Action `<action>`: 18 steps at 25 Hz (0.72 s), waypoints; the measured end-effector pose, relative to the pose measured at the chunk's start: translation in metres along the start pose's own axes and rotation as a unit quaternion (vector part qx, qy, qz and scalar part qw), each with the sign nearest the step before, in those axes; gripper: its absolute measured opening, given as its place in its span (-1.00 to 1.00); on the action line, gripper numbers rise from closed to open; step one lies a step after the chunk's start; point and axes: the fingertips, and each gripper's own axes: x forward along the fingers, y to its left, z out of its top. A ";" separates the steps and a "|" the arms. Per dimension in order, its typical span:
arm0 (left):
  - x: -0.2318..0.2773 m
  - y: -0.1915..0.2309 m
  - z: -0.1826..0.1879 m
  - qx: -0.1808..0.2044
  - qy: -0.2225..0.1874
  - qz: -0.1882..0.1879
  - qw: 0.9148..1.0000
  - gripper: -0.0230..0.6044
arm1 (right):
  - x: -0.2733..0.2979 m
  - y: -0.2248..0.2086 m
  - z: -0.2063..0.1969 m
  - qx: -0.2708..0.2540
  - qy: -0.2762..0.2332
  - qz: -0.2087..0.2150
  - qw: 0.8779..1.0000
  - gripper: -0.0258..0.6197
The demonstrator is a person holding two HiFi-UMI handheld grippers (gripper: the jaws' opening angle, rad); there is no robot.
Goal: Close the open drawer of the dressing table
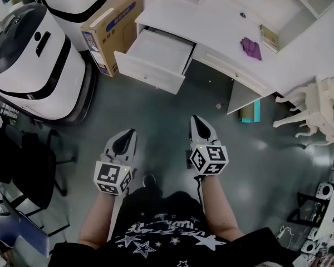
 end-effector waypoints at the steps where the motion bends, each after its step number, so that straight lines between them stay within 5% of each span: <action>1: 0.006 0.006 0.001 -0.003 -0.001 -0.002 1.000 -0.90 | 0.005 0.001 0.001 0.001 0.002 -0.002 1.000 -0.92; 18: 0.111 0.046 -0.012 -0.014 0.046 0.027 0.999 -0.90 | 0.102 -0.018 -0.023 0.007 0.061 0.040 0.997 -0.92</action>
